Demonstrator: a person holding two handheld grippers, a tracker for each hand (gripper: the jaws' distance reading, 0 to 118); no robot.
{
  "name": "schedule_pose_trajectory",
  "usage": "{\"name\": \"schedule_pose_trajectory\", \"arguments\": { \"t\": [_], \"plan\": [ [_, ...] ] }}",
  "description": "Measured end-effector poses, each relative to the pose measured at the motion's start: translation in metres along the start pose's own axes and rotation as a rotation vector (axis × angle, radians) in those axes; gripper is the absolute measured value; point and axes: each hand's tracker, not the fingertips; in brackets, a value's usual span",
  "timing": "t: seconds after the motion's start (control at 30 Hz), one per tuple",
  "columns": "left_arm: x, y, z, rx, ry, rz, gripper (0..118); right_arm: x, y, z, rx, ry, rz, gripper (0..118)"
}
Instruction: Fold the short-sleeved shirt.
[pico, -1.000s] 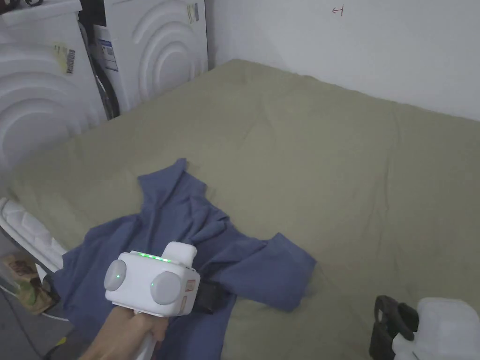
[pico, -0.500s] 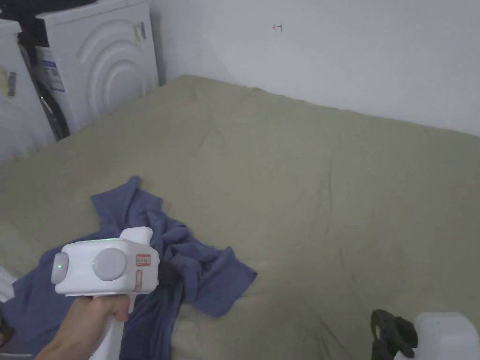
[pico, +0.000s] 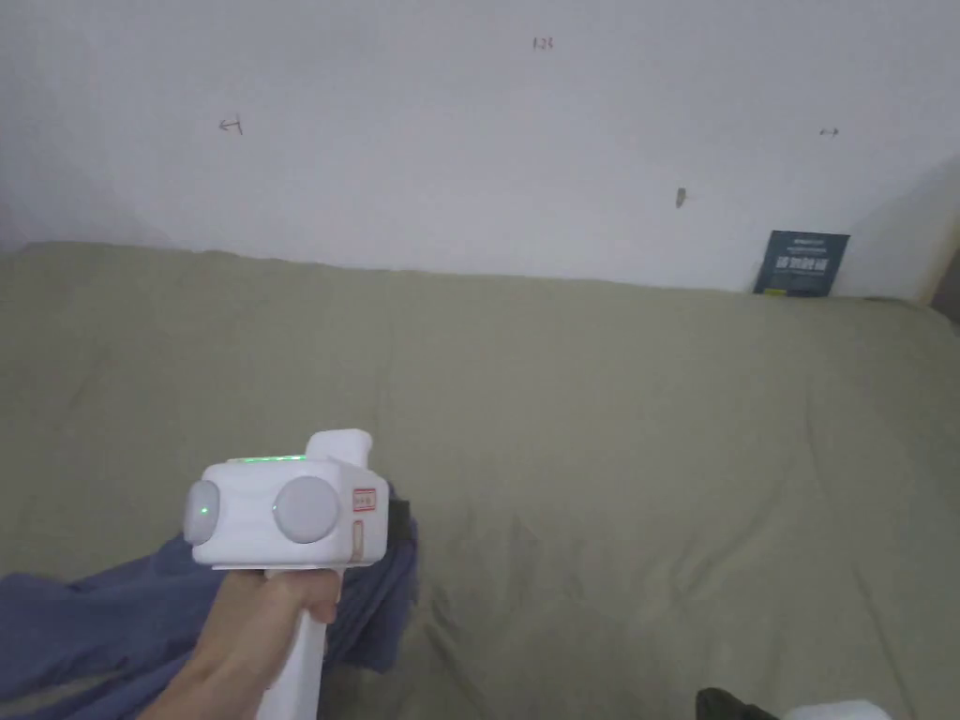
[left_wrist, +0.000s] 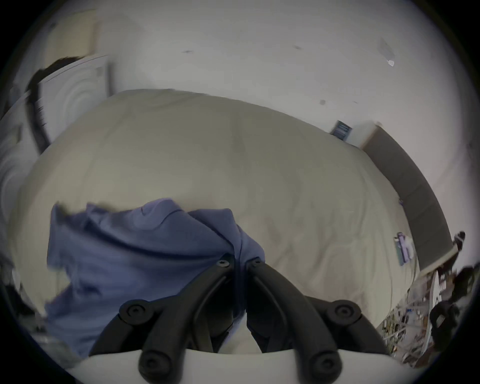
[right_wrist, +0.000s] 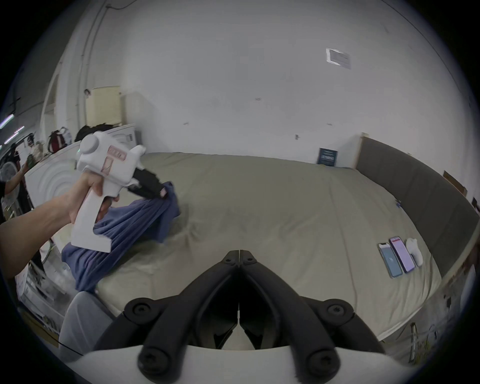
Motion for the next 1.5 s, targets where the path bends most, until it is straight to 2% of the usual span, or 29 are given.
{"name": "schedule_pose_trajectory", "arguments": {
  "t": [0.07, 0.2, 0.33, 0.47, 0.57, 0.73, 0.77, 0.8, 0.87, 0.9, 0.93, 0.97, 1.07, 1.17, 1.23, 1.27, 1.3, 1.33, 1.4, 1.47, 1.5],
  "plan": [
    [0.040, 0.015, -0.016, 0.014, -0.104, -0.019, 5, 0.015, -0.003, -0.004, -0.013, -0.029, -0.034, 0],
    [0.131, 0.049, -0.049, 0.026, -0.209, -0.128, 5, 0.040, -0.010, -0.018, -0.052, -0.078, -0.072, 0],
    [0.199, 0.048, -0.086, -0.022, -0.307, -0.199, 5, 0.059, -0.018, -0.028, -0.076, -0.118, -0.105, 0],
    [0.230, 0.011, -0.145, -0.170, -0.228, -0.260, 5, 0.072, -0.026, -0.040, -0.113, -0.130, -0.124, 0],
    [0.231, -0.019, -0.177, -0.273, -0.103, -0.299, 5, 0.077, -0.030, -0.045, -0.126, -0.130, -0.123, 0],
    [0.221, -0.040, -0.180, -0.289, -0.096, -0.312, 5, 0.079, -0.033, -0.052, -0.142, -0.129, -0.130, 0],
    [0.218, -0.040, -0.177, -0.275, -0.099, -0.297, 8, 0.079, -0.033, -0.051, -0.143, -0.123, -0.134, 0],
    [0.214, -0.040, -0.172, -0.240, -0.115, -0.278, 27, 0.077, -0.033, -0.050, -0.140, -0.121, -0.135, 0],
    [0.205, -0.040, -0.161, -0.236, -0.110, -0.262, 118, 0.073, -0.029, -0.047, -0.135, -0.114, -0.136, 0],
    [0.201, -0.044, -0.147, -0.125, -0.141, -0.231, 115, 0.071, -0.028, -0.043, -0.125, -0.104, -0.137, 0],
    [0.196, -0.045, -0.140, -0.197, -0.096, -0.288, 113, 0.069, -0.027, -0.040, -0.118, -0.104, -0.134, 0],
    [0.189, -0.043, -0.124, -0.205, -0.108, -0.288, 113, 0.066, -0.025, -0.037, -0.112, -0.101, -0.130, 0],
    [0.157, -0.049, -0.066, -0.125, -0.074, -0.327, 113, 0.058, -0.018, -0.026, -0.080, -0.077, -0.128, 0],
    [0.114, -0.073, 0.010, -0.069, -0.062, -0.273, 111, 0.048, -0.011, -0.015, -0.042, -0.053, -0.123, 0],
    [0.082, -0.088, 0.056, -0.033, -0.078, -0.225, 103, 0.041, -0.007, -0.008, -0.009, -0.042, -0.109, 0],
    [0.065, -0.099, 0.083, -0.013, -0.066, -0.198, 80, 0.037, -0.005, -0.004, 0.005, -0.042, -0.097, 0],
    [0.050, -0.108, 0.109, 0.050, -0.052, -0.162, 46, 0.033, -0.003, 0.000, 0.015, -0.037, -0.089, 0],
    [0.040, -0.115, 0.127, 0.089, -0.025, -0.146, 2, 0.030, -0.001, 0.004, 0.022, -0.035, -0.086, 0],
    [0.017, -0.138, 0.166, 0.202, 0.069, -0.094, 1, 0.023, 0.001, 0.011, 0.042, -0.025, -0.081, 0],
    [-0.002, -0.149, 0.195, 0.228, 0.119, -0.140, 1, 0.017, 0.001, 0.018, 0.062, -0.016, -0.078, 0],
    [-0.012, -0.160, 0.208, 0.209, 0.163, -0.089, 1, 0.014, 0.000, 0.021, 0.065, -0.015, -0.075, 0]
  ]
}}
